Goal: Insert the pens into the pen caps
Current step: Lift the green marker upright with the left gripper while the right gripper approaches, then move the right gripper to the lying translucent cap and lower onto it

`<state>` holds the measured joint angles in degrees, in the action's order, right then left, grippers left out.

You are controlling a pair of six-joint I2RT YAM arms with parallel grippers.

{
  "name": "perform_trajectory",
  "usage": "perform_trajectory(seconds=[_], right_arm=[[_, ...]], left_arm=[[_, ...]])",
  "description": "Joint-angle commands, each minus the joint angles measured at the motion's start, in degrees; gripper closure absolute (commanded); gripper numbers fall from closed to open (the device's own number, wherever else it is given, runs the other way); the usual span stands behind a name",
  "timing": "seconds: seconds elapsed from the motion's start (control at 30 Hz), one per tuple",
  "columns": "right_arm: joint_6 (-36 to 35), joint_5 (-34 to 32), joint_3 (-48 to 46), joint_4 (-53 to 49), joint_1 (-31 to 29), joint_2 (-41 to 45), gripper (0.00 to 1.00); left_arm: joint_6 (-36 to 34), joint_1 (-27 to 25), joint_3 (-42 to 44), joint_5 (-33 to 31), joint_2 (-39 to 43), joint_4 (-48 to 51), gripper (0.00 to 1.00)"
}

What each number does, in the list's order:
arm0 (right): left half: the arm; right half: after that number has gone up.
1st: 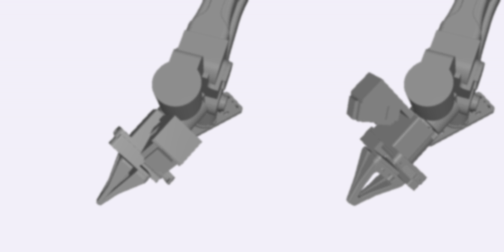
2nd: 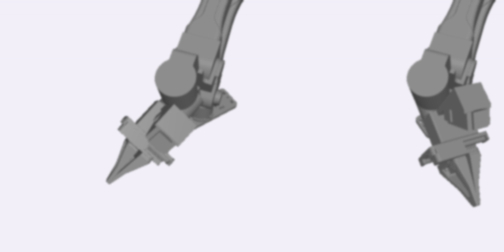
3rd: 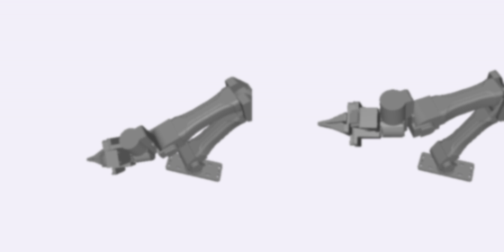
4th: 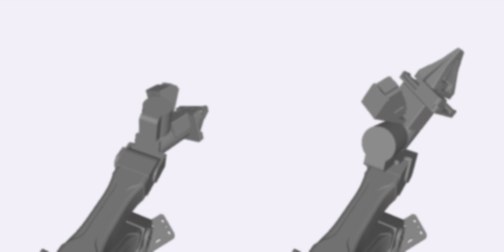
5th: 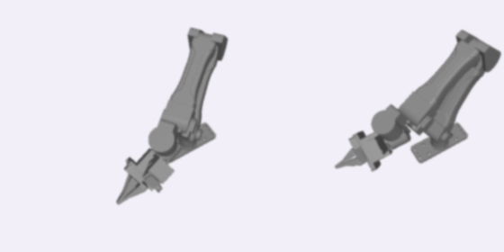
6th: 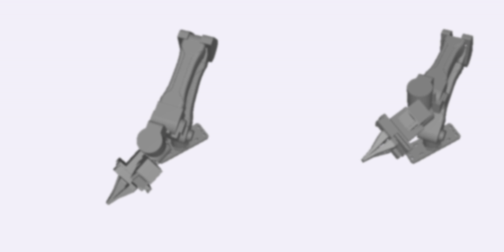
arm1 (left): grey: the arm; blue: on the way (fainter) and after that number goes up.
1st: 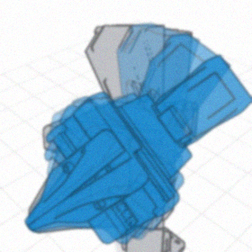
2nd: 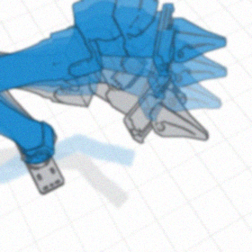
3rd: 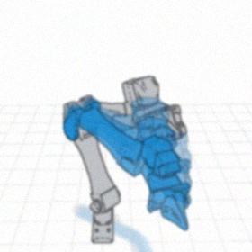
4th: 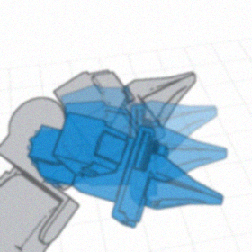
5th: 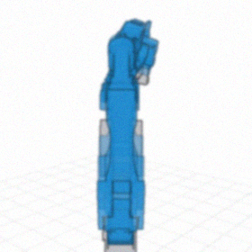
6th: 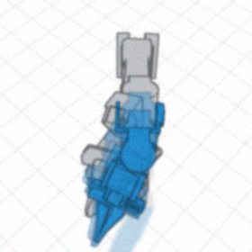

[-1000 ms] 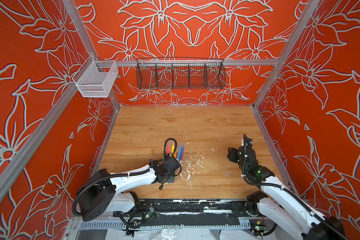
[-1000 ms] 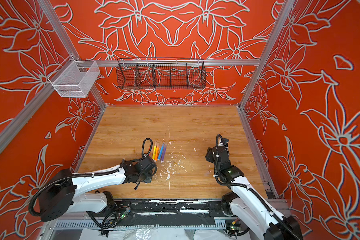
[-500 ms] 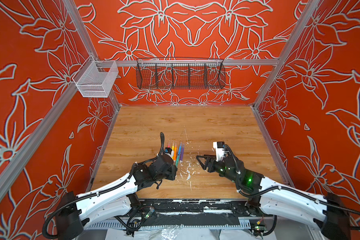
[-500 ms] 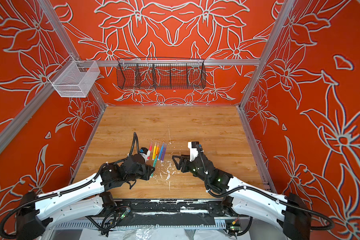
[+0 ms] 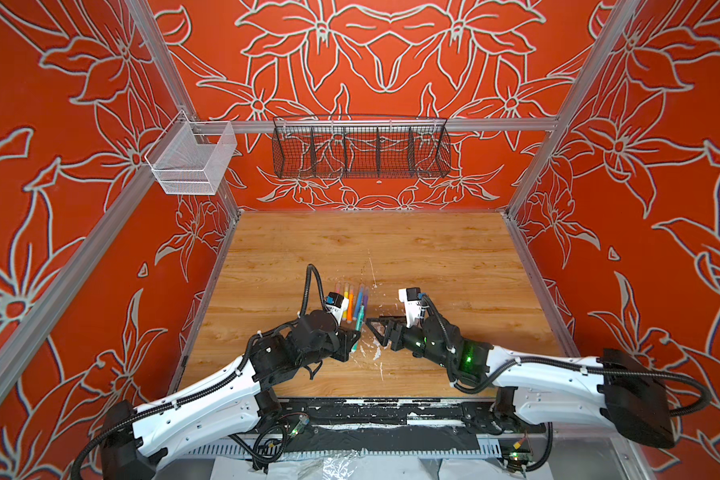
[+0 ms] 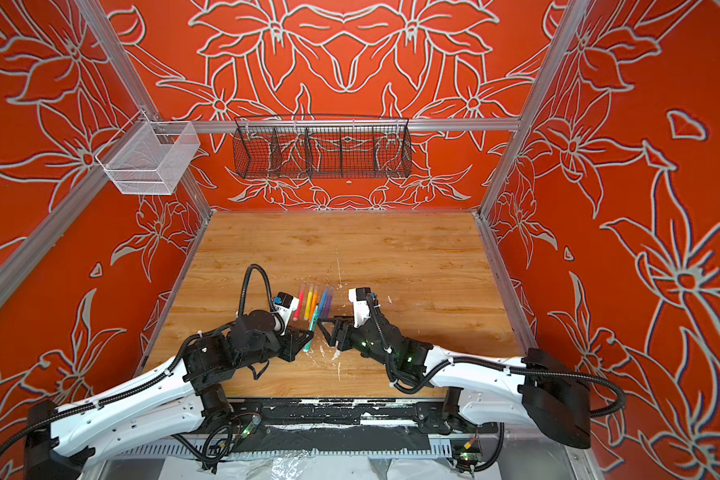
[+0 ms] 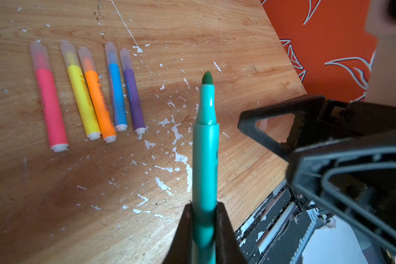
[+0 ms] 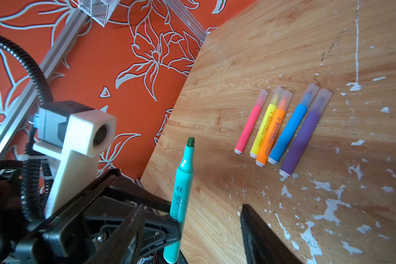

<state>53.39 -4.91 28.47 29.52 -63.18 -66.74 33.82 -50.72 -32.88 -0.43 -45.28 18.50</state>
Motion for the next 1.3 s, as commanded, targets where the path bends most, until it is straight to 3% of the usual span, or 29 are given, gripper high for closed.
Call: perform_trajectory(seconds=[0.0, 0.2, 0.5, 0.67, 0.93, 1.27], right_arm=[[1.73, 0.73, 2.81, 3.63, -0.58, -2.36, 0.34], [3.03, 0.51, 5.36, 4.08, -0.62, -6.88, 0.42], [4.27, -0.36, 6.65, 4.32, -0.61, -9.70, 0.73], [4.88, -0.41, 6.71, 4.57, -0.57, -10.17, 0.88], [5.81, -0.19, 6.11, 5.59, -0.77, -9.22, 0.95], [8.12, -1.19, 3.66, 11.00, -1.45, -8.91, 0.96]], left_arm=[[-1.09, -0.57, 0.44, 1.89, -0.06, -2.47, 0.99], [-1.48, -0.96, 1.15, 4.19, -0.21, -4.87, 0.99], [-1.81, -1.30, 1.71, 4.11, -0.07, -5.05, 0.98], [-1.90, -1.40, 1.92, 3.53, 0.45, -5.04, 0.86], [-2.04, -1.40, 2.45, 2.90, -0.24, -6.34, 0.70], [-2.94, -1.40, 1.60, 1.84, -4.44, -9.29, 0.72]])
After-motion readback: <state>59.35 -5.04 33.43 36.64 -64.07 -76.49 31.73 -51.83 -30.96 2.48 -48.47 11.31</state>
